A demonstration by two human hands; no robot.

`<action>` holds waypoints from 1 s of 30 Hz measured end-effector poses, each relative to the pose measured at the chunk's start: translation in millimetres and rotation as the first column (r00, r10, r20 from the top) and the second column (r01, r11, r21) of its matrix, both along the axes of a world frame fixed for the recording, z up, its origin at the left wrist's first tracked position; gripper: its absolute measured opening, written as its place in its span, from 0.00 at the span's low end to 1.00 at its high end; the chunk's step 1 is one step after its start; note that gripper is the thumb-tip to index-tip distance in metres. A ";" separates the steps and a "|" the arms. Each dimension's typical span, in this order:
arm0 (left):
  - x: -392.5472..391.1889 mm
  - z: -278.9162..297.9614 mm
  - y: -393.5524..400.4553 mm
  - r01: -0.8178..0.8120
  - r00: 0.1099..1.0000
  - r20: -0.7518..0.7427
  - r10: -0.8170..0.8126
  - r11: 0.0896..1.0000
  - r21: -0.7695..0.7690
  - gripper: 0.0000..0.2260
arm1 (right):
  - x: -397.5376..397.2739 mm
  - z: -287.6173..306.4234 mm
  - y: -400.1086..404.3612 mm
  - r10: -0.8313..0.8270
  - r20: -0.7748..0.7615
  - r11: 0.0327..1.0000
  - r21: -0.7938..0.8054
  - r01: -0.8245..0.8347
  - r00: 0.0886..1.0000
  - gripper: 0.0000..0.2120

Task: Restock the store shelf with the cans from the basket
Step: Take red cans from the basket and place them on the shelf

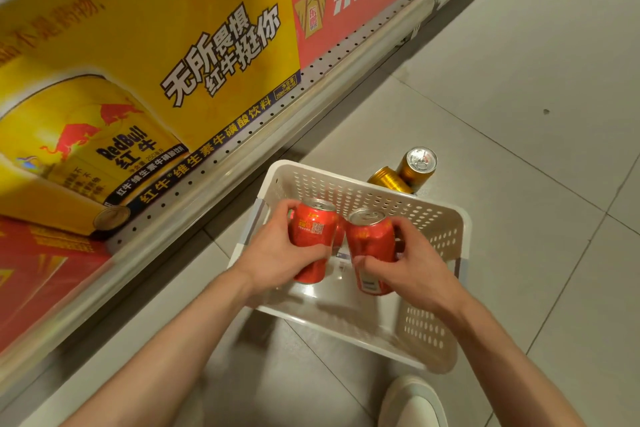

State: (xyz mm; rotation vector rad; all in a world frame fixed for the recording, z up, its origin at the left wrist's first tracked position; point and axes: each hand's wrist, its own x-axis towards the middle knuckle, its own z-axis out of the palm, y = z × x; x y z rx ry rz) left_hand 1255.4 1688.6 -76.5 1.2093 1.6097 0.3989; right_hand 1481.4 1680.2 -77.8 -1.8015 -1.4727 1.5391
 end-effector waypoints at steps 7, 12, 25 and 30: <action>7.6 85.3 -4.2 -0.211 0.967 0.177 0.182 0.964 0.160 0.32 | 7.1 78.3 -4.6 -0.241 -0.238 0.969 0.001 0.248 0.941 0.21; 18.6 208.3 -14.4 -0.298 0.938 0.245 0.244 0.930 0.214 0.34 | 18.5 193.5 -6.6 -0.269 -0.312 0.960 -0.005 0.282 0.911 0.18; 22.2 650.5 -55.0 -0.436 0.885 0.333 0.326 0.831 0.345 0.31 | 18.6 623.7 -14.2 -0.172 -0.351 0.976 0.069 0.209 0.920 0.20; 14.7 781.4 -73.1 -0.489 0.860 0.370 0.350 0.771 0.407 0.29 | 4.6 757.3 -13.9 -0.076 -0.376 0.982 0.132 0.134 0.923 0.16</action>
